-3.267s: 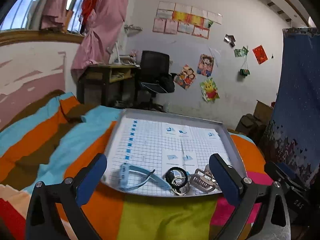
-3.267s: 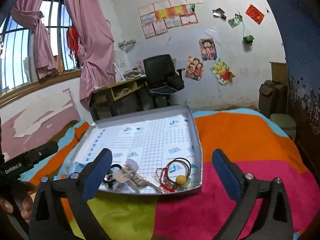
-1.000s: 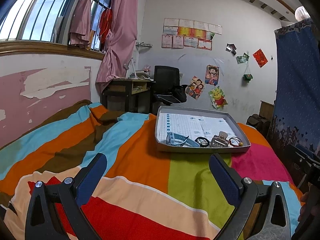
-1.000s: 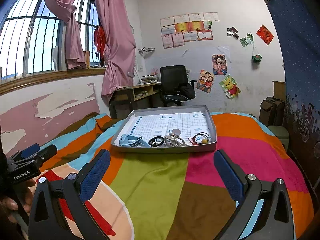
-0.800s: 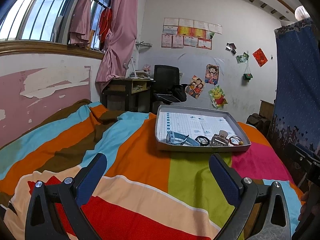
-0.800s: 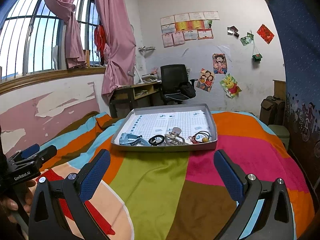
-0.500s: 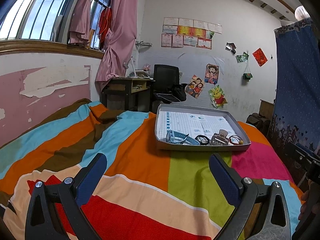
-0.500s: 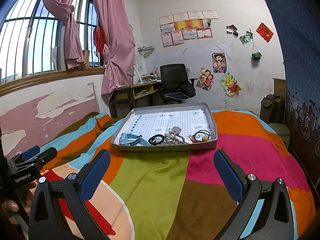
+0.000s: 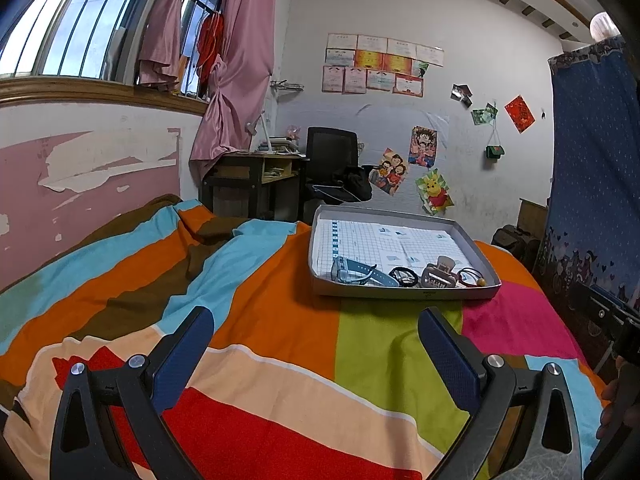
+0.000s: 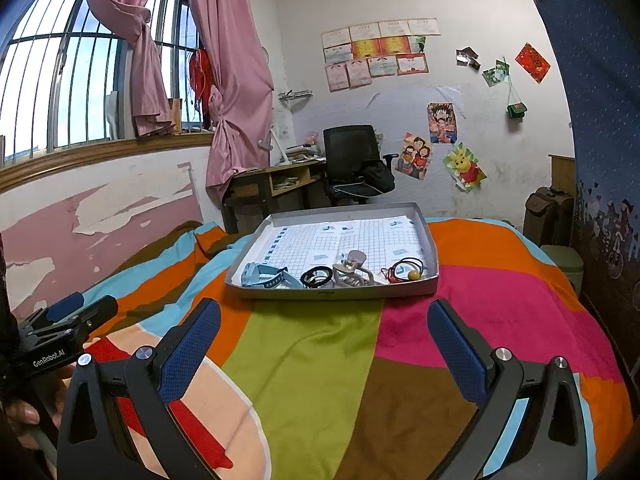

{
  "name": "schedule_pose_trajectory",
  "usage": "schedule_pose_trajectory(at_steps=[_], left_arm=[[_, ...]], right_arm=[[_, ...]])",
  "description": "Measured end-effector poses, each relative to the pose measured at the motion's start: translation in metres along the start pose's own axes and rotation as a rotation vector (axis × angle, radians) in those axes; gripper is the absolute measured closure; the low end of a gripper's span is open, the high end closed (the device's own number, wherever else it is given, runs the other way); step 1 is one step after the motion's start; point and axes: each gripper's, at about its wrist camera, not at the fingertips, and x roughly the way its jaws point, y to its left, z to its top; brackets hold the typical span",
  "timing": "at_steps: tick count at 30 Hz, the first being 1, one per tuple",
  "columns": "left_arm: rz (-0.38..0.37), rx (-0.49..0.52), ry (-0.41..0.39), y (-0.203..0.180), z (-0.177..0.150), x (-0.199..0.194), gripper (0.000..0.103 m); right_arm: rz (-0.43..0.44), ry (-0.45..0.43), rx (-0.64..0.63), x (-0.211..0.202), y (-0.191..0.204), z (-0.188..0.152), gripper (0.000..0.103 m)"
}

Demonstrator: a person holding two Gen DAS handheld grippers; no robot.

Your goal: Organize jewelry

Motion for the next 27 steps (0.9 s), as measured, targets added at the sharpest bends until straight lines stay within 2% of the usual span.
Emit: schedule_pose_trajectory(at_steps=[27], left_arm=[[-0.010, -0.016, 0.021, -0.0043, -0.0019, 0.0020, 0.000]], right_arm=[[0.003, 0.026, 0.009, 0.0072, -0.0036, -0.0042, 0.001]])
